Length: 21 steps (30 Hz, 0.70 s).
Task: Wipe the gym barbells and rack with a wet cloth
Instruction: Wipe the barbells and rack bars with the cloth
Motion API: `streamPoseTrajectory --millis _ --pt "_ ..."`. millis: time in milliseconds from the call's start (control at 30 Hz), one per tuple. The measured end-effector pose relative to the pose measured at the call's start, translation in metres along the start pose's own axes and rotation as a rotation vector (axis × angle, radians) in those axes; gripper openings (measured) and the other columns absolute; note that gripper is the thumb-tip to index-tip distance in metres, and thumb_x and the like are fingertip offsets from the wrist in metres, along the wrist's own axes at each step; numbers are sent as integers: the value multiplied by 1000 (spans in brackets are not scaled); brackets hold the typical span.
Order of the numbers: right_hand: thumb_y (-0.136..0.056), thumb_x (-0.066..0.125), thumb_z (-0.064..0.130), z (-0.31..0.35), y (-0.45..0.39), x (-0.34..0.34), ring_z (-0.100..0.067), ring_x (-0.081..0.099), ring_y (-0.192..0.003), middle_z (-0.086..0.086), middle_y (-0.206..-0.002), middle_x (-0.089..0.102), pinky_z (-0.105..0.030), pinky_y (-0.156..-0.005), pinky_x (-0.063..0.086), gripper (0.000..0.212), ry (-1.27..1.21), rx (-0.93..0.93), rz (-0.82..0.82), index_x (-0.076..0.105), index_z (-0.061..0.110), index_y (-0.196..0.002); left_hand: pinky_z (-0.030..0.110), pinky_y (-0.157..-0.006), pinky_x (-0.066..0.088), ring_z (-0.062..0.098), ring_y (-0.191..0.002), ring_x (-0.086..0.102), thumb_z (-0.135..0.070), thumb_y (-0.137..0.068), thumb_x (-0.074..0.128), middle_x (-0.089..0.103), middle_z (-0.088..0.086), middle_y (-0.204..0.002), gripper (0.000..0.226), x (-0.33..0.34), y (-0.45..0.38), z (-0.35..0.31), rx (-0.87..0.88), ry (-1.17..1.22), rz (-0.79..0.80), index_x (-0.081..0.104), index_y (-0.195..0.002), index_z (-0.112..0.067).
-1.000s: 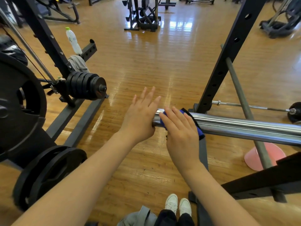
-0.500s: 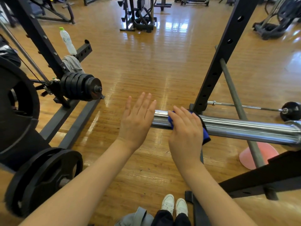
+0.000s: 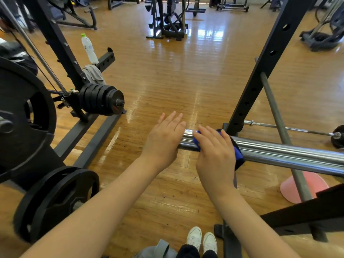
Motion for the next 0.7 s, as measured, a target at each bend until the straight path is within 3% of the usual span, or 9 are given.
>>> streamPoseTrajectory --millis 67,133,200,300,400,533,600,700 --pt "-83 47 1 2 0 -1 -24 60 -114 -9 -117 67 -41 -106 35 34 -2 -57 25 70 8 -108 46 -105 26 34 -119 55 4 -43 85 62 18 -122 73 -1 -2 1 0 -9 35 63 -112 -1" --pt "-80 51 0 -2 2 -8 -25 60 -113 -9 -116 66 -40 -103 37 34 -5 -84 25 70 8 -108 38 -111 15 29 -131 44 0 -57 82 53 14 -135 72 -4 -2 1 -9 5 82 56 -125 -4" --pt "-83 46 5 -12 4 -19 -25 60 -112 -9 -116 66 -40 -103 35 35 -4 -48 -3 69 7 -109 31 -113 -3 21 -143 22 -7 -76 71 34 6 -151 70 -2 -3 0 17 31 69 41 -140 -11" --pt "-85 43 9 -23 3 -25 -27 62 -109 -10 -113 68 -40 -101 36 35 -12 73 -49 70 6 -107 28 -112 -10 18 -145 12 -10 -82 65 25 3 -155 69 -1 -2 0 17 68 45 33 -144 -14" --pt "-81 49 3 -15 -5 -15 -27 65 -104 -10 -106 70 -43 -100 38 30 -11 154 -69 71 5 -102 32 -112 -1 25 -142 25 -5 -73 72 38 10 -148 69 -1 -1 2 11 26 -5 45 -136 -8" --pt "-84 44 6 4 -3 -2 -26 63 -109 -10 -112 68 -43 -99 43 34 -8 -15 -9 70 6 -106 44 -103 26 35 -120 54 1 -40 87 62 17 -122 75 0 -2 3 3 20 -7 64 -112 -1" --pt "-85 42 7 0 3 -7 -26 60 -112 -10 -116 66 -42 -100 42 37 -15 -71 14 69 6 -109 44 -103 26 35 -120 54 0 -40 87 62 17 -123 77 0 -2 2 16 25 -7 63 -113 -2" --pt "-86 38 11 -25 11 -25 -26 57 -116 -10 -119 64 -39 -104 36 39 -20 6 9 67 6 -113 42 -107 22 34 -127 48 0 -47 86 57 16 -130 77 1 0 2 -2 29 5 60 -120 -3"
Point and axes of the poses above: each hand's wrist, its own y-axis away from the middle knuckle, its own x-axis out of the palm, z = x × y, the point moved 8 cm from there along -y, towards the middle knuckle
